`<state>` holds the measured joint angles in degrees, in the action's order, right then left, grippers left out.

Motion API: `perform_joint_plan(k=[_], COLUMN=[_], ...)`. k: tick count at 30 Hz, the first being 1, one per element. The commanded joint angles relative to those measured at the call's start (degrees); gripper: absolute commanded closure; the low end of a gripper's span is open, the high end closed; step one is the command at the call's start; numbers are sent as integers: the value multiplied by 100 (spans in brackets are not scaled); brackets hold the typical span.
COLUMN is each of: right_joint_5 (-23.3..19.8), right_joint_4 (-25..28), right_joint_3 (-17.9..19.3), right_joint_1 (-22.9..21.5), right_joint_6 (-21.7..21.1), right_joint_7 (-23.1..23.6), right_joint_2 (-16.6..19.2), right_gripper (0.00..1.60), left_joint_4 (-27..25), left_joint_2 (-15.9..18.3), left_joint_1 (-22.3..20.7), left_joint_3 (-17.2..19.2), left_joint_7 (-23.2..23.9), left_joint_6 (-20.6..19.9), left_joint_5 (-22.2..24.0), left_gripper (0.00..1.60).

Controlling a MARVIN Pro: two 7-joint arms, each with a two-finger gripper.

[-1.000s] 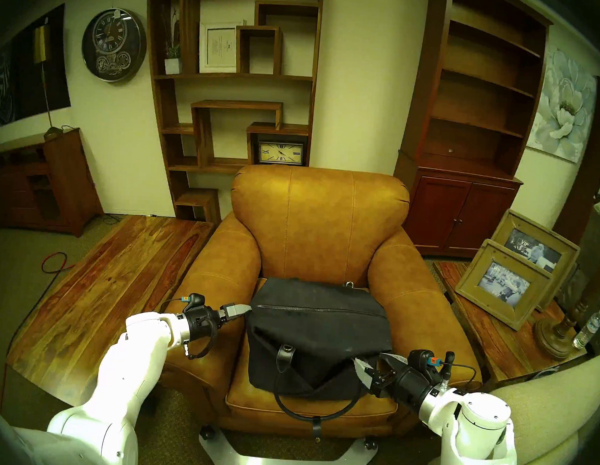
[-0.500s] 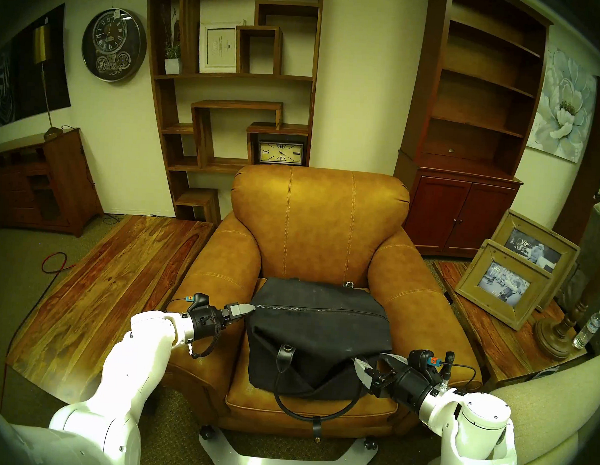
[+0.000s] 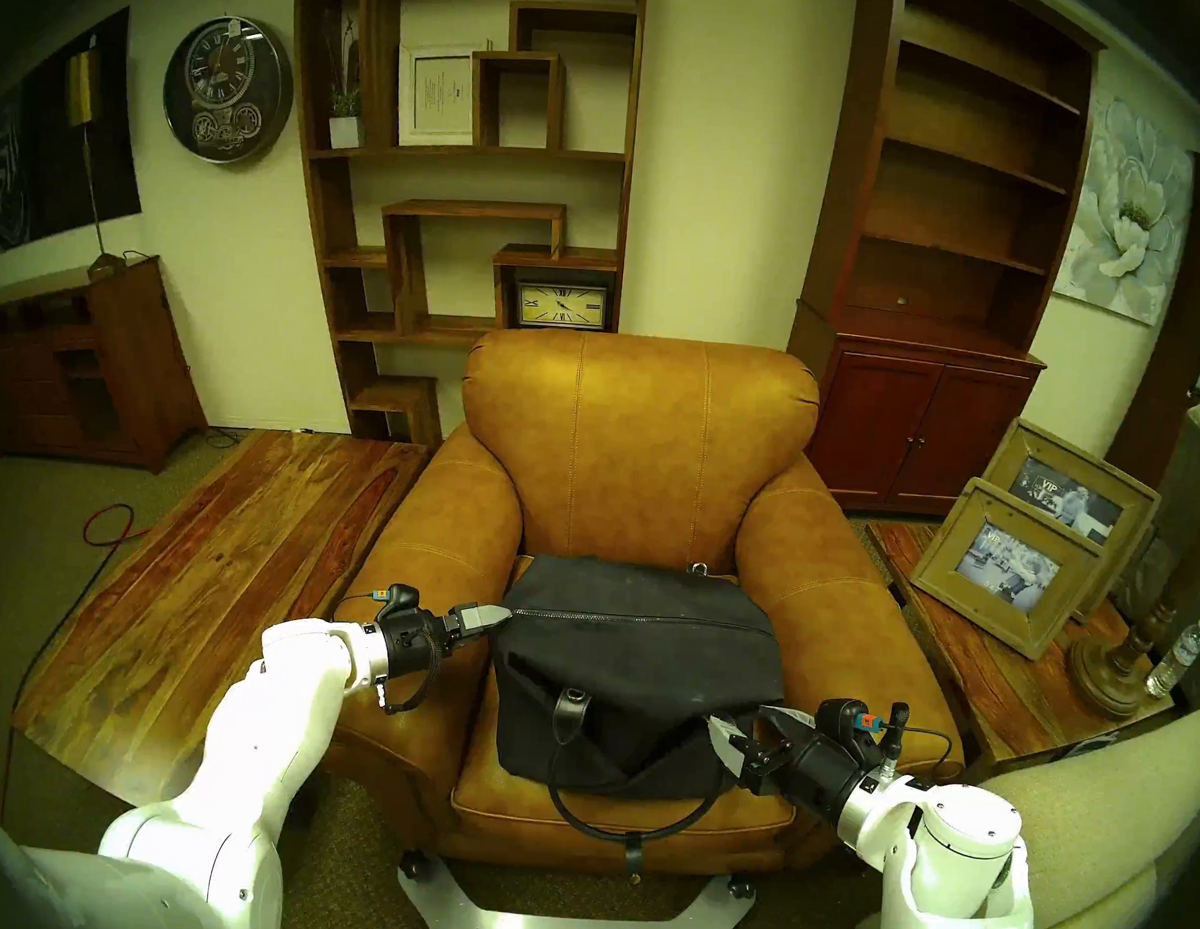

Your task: Open a bag with a zipper

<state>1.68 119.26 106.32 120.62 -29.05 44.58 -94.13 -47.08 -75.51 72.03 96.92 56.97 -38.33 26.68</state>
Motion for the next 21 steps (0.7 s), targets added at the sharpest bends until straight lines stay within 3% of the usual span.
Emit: perform_joint_plan(k=[1,3,4,5,10,15,21], right_joint_5=[-5,-3,-2,-1,3,8,12], right_joint_4=[105,105,105,105,106,106,105], right_joint_3=[0,1,1,1,3,5,7], right_joint_1=[-33,-34,-34,-34,-35,-36,-37], right_joint_6=[7,7,7,7,7,7,8], right_joint_7=[-7,-5,-5,-4,0,4,9], right_joint_2=[-6,-8,-8,-9,-13,-16,-20], right_gripper=[0,0,0,0,0,0,0], left_joint_4=[-178,-213,-224,-233,-255,-260,-264], left_joint_2=[36,37,37,37,32,18,4], left_joint_1=[46,65,71,76,86,85,81], left_joint_3=[57,70,74,78,90,108,127], left_joint_7=[12,19,22,24,19,-5,-3], left_joint_6=[-18,-32,-37,-42,-68,-77,-78], left_joint_5=[34,40,40,40,36,30,29], left_gripper=[27,45,71,80,91,87,95])
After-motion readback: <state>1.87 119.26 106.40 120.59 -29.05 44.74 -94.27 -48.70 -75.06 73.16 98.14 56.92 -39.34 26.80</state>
